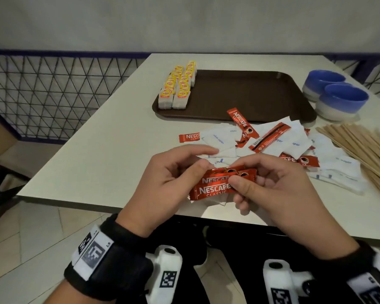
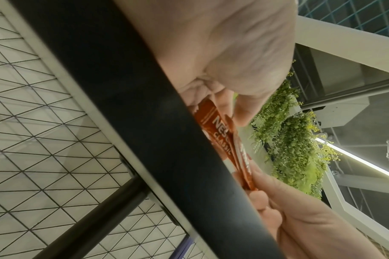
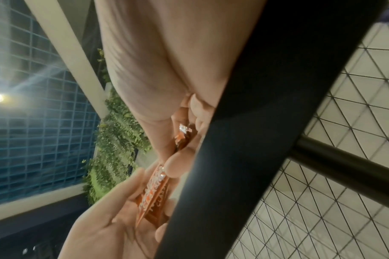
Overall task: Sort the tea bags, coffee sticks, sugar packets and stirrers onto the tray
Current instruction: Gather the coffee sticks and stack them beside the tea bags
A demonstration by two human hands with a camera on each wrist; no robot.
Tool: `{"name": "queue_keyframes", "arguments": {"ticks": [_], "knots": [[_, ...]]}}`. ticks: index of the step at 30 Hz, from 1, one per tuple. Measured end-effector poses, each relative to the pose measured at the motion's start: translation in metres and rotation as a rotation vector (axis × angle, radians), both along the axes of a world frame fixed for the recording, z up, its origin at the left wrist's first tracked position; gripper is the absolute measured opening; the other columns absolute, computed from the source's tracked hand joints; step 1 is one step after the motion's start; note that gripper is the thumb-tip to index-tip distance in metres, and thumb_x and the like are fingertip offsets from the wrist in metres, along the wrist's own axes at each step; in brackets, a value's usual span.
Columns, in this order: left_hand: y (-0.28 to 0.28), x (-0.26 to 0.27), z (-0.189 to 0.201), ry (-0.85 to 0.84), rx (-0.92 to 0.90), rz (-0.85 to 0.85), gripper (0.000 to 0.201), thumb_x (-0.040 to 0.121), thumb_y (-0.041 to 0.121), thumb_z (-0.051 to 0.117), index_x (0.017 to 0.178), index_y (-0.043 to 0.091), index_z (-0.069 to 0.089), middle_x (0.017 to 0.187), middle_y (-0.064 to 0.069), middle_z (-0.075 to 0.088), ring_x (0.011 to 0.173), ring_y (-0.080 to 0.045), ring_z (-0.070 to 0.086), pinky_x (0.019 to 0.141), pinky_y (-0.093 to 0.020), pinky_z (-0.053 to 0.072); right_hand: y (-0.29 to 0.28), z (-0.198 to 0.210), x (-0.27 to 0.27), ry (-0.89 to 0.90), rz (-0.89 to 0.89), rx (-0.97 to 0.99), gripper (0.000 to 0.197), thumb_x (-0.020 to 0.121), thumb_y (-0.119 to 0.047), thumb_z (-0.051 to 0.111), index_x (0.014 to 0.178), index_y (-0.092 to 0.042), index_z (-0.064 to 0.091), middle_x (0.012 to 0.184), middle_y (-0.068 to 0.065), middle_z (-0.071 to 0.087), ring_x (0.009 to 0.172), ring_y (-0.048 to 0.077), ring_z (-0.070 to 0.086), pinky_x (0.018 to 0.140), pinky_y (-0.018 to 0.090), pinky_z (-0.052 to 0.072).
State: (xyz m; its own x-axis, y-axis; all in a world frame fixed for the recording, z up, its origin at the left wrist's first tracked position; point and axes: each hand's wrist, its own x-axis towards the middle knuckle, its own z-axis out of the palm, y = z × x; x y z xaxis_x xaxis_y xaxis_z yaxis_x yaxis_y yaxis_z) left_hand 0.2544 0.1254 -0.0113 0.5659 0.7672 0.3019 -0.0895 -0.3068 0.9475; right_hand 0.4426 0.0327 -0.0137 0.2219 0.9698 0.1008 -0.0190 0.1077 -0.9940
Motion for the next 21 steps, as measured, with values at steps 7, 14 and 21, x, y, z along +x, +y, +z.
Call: {"name": "queue_keyframes", "arguments": {"ticks": [7, 14, 21], "knots": [[0.0006, 0.0023, -0.0001, -0.004, -0.07, 0.02, 0.046, 0.07, 0.026, 0.091, 0.112, 0.026, 0.072, 0.09, -0.01, 0.078, 0.081, -0.034, 0.074, 0.068, -0.038, 0.06, 0.0026, 0.0003, 0.0075, 0.064, -0.06, 0.041, 0.022, 0.076, -0.015, 0.075, 0.096, -0.023, 0.079, 0.073, 0.023, 0.071, 0.056, 0.029, 0.066, 0.055, 0.036, 0.058], [0.0033, 0.0034, -0.0021, 0.004, -0.076, -0.012, 0.022, 0.077, 0.015, 0.08, 0.099, 0.015, 0.077, 0.089, -0.008, 0.079, 0.076, -0.023, 0.075, 0.06, -0.029, 0.056, 0.0006, -0.0008, 0.0033, 0.02, -0.043, 0.048, 0.017, 0.079, -0.011, 0.075, 0.094, -0.018, 0.074, 0.074, 0.021, 0.07, 0.058, 0.03, 0.066, 0.058, 0.045, 0.057], [0.0031, 0.0039, -0.0012, -0.011, -0.084, 0.001, 0.018, 0.081, 0.016, 0.074, 0.098, 0.011, 0.077, 0.088, -0.01, 0.078, 0.076, -0.026, 0.075, 0.061, -0.031, 0.06, 0.0032, -0.0028, -0.0002, 0.021, -0.056, 0.012, 0.018, 0.076, -0.014, 0.076, 0.093, -0.016, 0.072, 0.074, 0.018, 0.07, 0.058, 0.03, 0.065, 0.059, 0.042, 0.054]]}}
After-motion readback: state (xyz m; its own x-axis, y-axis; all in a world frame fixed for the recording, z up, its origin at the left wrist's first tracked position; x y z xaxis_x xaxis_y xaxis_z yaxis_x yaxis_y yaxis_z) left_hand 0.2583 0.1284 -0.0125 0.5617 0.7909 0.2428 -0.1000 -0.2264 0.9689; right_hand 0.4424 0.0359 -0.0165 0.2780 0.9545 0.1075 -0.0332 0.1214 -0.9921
